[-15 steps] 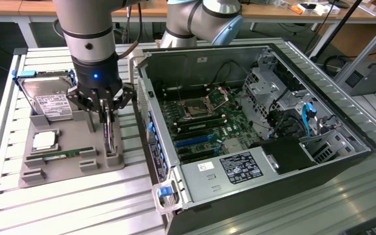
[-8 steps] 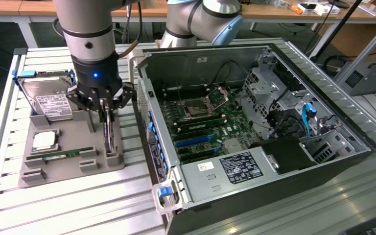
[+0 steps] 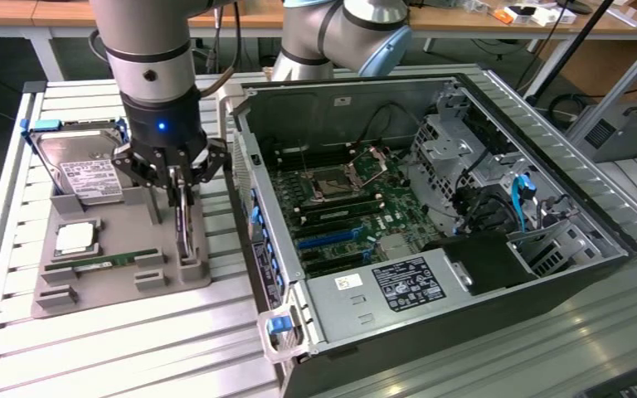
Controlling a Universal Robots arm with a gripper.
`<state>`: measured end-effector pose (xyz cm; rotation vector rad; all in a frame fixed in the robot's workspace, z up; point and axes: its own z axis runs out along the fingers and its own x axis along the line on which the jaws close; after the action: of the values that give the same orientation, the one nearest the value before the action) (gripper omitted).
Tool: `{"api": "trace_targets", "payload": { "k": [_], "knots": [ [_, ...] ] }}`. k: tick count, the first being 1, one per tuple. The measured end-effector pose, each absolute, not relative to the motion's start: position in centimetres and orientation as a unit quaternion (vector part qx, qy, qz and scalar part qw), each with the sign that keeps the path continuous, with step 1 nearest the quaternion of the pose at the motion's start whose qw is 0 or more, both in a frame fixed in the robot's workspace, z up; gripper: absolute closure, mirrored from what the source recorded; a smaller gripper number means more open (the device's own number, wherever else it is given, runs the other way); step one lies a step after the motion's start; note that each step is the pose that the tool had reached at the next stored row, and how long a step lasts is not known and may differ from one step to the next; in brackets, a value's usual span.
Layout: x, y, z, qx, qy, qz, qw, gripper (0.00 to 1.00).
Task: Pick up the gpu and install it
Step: 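Pick up the gpu and move the gpu toward the slot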
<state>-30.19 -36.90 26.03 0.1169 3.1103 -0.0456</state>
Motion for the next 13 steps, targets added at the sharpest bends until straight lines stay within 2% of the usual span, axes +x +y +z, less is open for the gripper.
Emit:
{"api": "trace_targets", "payload": {
  "k": [13],
  "knots": [
    [-30.19,-36.90,26.29,0.038,0.999,-0.015,0.014,0.73]
  ]
}}
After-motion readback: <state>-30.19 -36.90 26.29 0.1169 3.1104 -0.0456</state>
